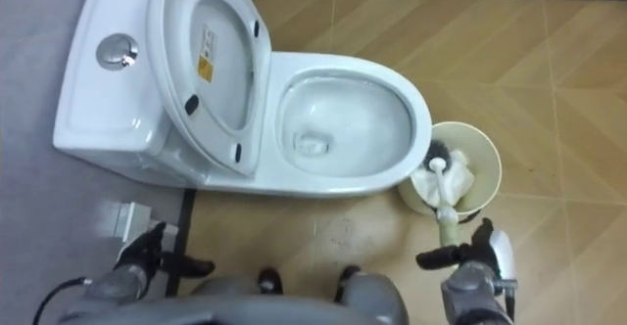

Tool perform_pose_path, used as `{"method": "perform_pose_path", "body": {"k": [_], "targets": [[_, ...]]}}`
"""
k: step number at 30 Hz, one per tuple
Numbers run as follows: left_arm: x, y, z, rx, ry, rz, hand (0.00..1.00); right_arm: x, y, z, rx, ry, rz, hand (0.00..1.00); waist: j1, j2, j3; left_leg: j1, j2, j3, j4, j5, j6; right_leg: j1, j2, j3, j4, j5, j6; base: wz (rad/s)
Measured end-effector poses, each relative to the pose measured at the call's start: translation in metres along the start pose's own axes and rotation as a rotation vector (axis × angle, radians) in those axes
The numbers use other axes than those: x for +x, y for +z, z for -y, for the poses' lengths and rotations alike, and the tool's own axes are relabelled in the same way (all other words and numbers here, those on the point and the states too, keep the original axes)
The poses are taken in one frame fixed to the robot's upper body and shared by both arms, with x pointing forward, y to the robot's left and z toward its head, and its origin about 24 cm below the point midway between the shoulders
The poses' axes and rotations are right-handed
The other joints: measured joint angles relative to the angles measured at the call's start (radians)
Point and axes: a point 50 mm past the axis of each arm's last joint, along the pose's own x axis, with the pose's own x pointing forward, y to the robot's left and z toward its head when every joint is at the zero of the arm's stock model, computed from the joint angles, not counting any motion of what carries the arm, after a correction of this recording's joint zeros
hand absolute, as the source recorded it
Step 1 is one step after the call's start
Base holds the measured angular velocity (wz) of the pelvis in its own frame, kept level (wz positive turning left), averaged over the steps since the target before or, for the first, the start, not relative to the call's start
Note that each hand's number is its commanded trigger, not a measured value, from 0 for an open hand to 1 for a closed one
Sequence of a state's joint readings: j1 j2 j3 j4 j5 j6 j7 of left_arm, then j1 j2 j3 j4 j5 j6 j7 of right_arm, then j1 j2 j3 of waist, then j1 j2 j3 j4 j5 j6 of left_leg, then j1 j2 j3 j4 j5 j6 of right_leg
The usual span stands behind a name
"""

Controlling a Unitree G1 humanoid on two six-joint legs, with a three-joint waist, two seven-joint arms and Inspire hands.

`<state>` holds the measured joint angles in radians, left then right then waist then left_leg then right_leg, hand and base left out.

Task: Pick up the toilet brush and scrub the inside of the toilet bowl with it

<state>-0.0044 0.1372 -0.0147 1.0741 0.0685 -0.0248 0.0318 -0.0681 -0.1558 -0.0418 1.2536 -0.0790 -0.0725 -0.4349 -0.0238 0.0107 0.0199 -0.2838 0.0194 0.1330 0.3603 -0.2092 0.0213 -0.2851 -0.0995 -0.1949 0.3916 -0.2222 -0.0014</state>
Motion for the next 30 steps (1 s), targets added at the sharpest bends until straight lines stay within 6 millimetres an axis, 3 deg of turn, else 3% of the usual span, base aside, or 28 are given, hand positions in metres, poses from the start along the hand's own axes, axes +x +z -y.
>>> {"method": "perform_pose_path", "body": {"k": [9, 14, 20, 30], "targets": [[0.007, 0.064, 0.01, -0.054, -0.023, 0.181, 0.0, 0.012, 0.04, 0.01, 0.171, -0.06, -0.014, 0.0, 0.007, 0.012, 0.0119, -0.327, -0.002, -0.006, 0.233, -0.041, 0.033, -0.327, -0.054, 0.001, 0.256, -0.048, -0.006, 0.08], [0.001, 0.117, 0.009, -0.103, -0.01, 0.365, 0.0, 0.021, 0.067, 0.033, 0.272, -0.11, 0.012, 0.0, 0.032, 0.014, 0.0163, -0.509, -0.006, -0.003, 0.36, -0.058, 0.049, -0.51, -0.081, 0.008, 0.389, -0.067, -0.009, 0.06], [-0.011, 0.163, 0.014, -0.129, -0.033, 0.522, 0.0, 0.03, 0.096, 0.068, 0.323, -0.181, 0.053, 0.0, 0.058, 0.021, 0.0229, -0.678, -0.011, 0.0, 0.492, -0.085, 0.061, -0.681, -0.11, 0.021, 0.528, -0.101, -0.015, 0.06], [-0.025, 0.191, 0.027, -0.06, -0.07, 0.642, 0.0, 0.028, 0.131, 0.079, 0.364, -0.229, 0.145, 0.0, 0.059, 0.016, 0.0303, -0.831, 0.0, 0.0, 0.648, -0.133, 0.059, -0.836, -0.128, 0.045, 0.688, -0.155, -0.03, 0.03]]}}
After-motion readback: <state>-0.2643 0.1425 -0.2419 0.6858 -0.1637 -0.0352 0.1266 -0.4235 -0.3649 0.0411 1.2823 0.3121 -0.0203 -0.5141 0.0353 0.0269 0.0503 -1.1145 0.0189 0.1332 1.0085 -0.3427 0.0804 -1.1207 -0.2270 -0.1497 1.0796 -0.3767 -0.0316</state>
